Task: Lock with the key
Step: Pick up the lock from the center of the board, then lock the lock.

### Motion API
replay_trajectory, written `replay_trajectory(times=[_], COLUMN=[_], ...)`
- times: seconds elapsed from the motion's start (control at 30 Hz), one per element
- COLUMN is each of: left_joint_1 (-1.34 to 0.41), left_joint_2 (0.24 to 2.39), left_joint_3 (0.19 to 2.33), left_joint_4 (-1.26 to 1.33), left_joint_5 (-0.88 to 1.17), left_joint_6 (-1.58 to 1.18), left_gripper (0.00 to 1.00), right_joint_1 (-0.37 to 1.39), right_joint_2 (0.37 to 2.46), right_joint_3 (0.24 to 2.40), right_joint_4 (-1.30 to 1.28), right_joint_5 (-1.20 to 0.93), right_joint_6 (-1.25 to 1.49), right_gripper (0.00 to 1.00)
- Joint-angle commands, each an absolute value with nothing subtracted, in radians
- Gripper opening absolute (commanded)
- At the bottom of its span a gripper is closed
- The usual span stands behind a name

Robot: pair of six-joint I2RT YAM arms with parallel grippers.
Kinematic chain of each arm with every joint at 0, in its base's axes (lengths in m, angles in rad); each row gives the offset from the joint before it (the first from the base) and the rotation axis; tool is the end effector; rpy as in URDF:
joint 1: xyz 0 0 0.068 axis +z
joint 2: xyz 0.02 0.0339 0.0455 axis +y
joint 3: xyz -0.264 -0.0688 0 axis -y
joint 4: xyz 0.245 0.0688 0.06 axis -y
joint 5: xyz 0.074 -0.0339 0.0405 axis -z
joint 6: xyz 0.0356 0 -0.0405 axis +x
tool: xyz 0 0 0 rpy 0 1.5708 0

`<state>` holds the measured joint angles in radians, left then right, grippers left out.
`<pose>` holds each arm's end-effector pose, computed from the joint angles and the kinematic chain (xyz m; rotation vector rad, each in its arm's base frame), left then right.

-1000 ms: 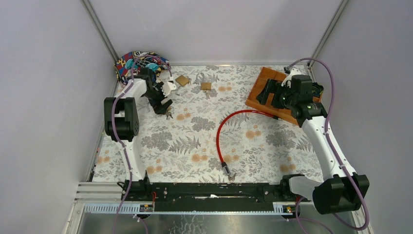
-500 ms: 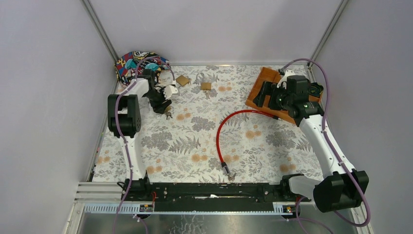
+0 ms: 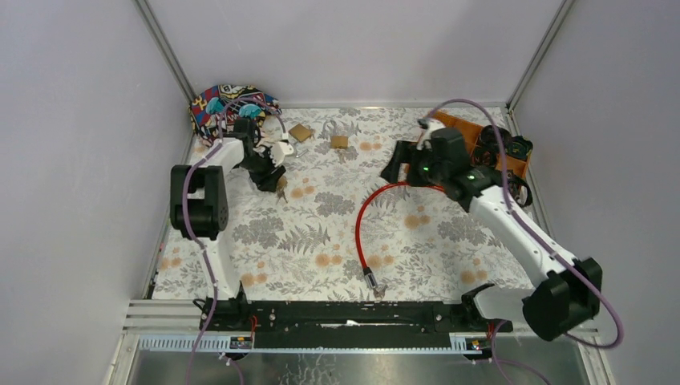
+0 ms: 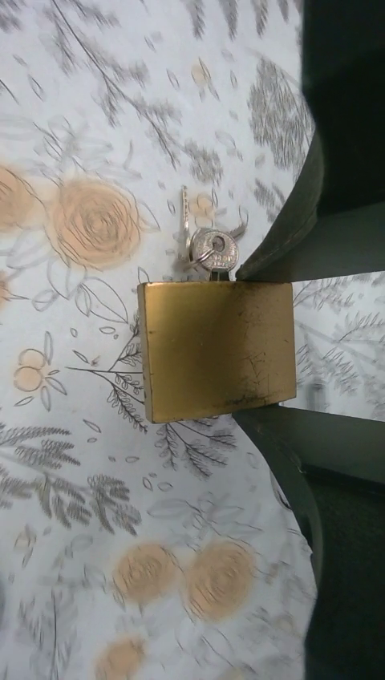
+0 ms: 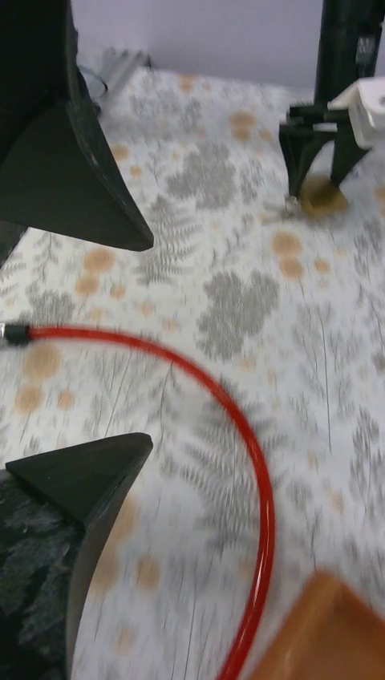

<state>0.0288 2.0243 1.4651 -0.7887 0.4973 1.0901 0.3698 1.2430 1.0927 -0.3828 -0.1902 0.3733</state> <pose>0.3988 -0.0055 0.1690 1.4127 2.2580 -0.4148 0.2587 0.1075 0.3307 -0.1137 2.1571 0.6389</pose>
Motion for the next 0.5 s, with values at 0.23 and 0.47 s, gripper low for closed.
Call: replay_trajectory(times=[0.23, 0.47], left_joint_1=[-0.191, -0.341], left_joint_2=[1.355, 1.085], left_joint_3=[1.093, 0.918], left_joint_4=[-0.220, 0.080], left_joint_5=[0.490, 0.464], left_joint_6=[0.659, 0.504], left_gripper=[0.00, 0.00], right_joint_1=[0.695, 0.761], right_joint_2=[1.466, 1.523], right_joint_3=[1.218, 1.268], right_joint_4=[0.154, 0.317], right_joint_5=[-0.043, -0.095], right_joint_6=[0.819, 0.818], right_gripper=[0.80, 0.78])
